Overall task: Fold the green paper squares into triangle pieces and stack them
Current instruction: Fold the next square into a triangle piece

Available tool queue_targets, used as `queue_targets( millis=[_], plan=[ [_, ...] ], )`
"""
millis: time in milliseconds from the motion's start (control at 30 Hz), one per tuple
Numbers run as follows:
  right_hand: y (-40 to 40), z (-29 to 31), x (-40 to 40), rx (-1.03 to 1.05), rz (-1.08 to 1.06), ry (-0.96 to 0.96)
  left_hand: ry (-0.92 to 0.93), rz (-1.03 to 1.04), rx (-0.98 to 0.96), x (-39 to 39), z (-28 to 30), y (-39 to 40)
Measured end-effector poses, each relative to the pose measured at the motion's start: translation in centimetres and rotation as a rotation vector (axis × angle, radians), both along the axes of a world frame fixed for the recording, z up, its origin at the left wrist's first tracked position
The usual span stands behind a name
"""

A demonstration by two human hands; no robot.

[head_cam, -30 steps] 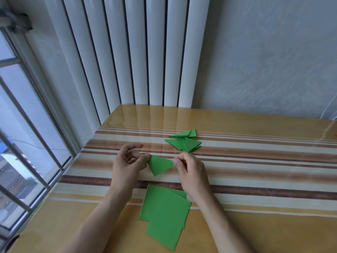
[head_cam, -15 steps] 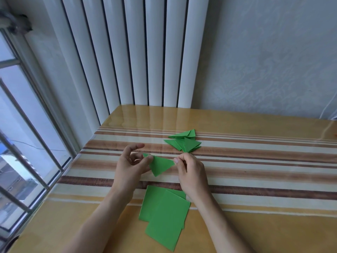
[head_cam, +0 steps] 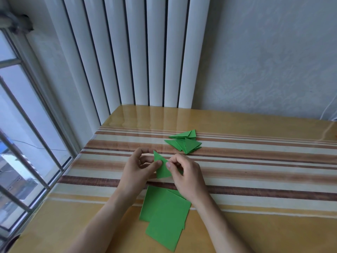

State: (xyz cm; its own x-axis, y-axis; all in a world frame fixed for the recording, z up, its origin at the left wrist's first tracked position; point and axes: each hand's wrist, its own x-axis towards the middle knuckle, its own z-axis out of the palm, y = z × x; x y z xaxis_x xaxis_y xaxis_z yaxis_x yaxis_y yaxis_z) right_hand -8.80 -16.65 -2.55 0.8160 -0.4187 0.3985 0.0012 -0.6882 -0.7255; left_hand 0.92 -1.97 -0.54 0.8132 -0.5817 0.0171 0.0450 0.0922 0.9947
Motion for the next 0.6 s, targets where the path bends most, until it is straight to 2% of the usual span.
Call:
queue_targets(
  millis=[300, 433, 600],
  plan=[
    [0.29, 0.45, -0.08, -0.041, 0.024, -0.040, -0.098, -0.096, 0.077, -0.05, -0.39, 0.07],
    [0.44, 0.71, -0.16, -0.046, 0.040, -0.038, -0.165, -0.081, 0.092, -0.06, -0.42, 0.04],
    [0.49, 0.62, -0.18, 0.033, 0.031, -0.004, -0.164, -0.016, 0.093, 0.17, -0.41, 0.05]
  ],
)
